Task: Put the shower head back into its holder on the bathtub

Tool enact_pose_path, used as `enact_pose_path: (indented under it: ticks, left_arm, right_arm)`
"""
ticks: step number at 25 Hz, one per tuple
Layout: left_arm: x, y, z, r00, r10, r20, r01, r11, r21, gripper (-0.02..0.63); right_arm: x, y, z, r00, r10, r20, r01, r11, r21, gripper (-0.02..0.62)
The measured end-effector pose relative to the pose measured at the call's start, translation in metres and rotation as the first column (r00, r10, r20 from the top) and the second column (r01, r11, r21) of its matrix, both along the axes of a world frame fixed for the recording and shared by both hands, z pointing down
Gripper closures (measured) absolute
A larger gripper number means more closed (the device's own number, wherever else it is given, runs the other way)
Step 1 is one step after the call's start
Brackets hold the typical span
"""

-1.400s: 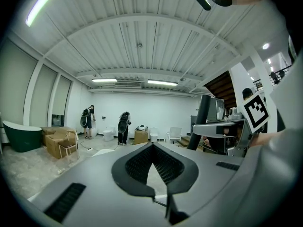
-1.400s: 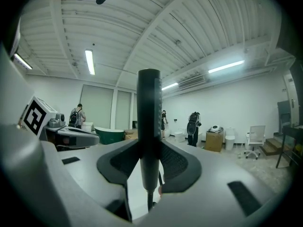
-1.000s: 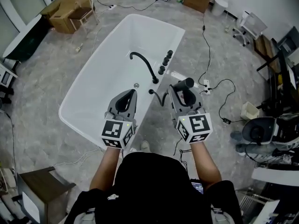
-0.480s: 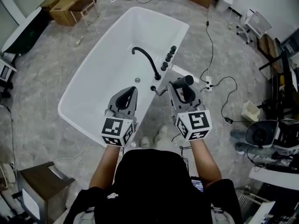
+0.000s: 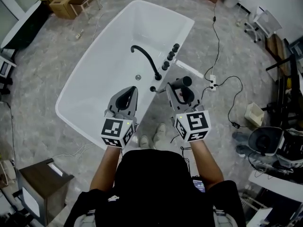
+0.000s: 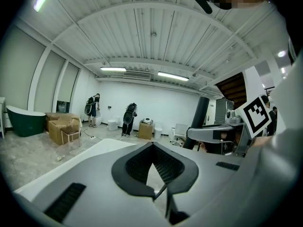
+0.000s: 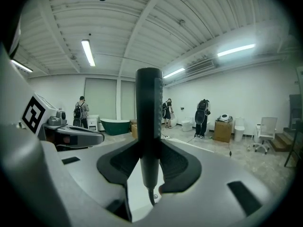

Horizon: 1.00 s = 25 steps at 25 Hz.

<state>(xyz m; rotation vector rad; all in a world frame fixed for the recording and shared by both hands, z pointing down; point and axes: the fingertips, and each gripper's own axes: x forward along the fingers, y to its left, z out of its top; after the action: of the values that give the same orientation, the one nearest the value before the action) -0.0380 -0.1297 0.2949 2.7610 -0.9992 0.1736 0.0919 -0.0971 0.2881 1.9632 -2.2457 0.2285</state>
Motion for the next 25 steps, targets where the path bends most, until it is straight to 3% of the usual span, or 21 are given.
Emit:
enact_pose_path:
  ticks: [11, 25]
  left_arm:
    - [0.041, -0.029, 0.038, 0.998, -0.062, 0.033, 0.064, 0.996, -0.065, 0.595]
    - [0.056, -0.066, 0.12, 0.984, -0.145, 0.105, 0.162, 0.972, -0.171, 0.595]
  right_arm:
    - [0.031, -0.04, 0.054, 0.995, -0.095, 0.011, 0.096, 0.989, -0.113, 0.451]
    - [0.031, -0.094, 0.15, 0.969, -0.247, 0.007, 0.24, 0.932, -0.272, 0.451]
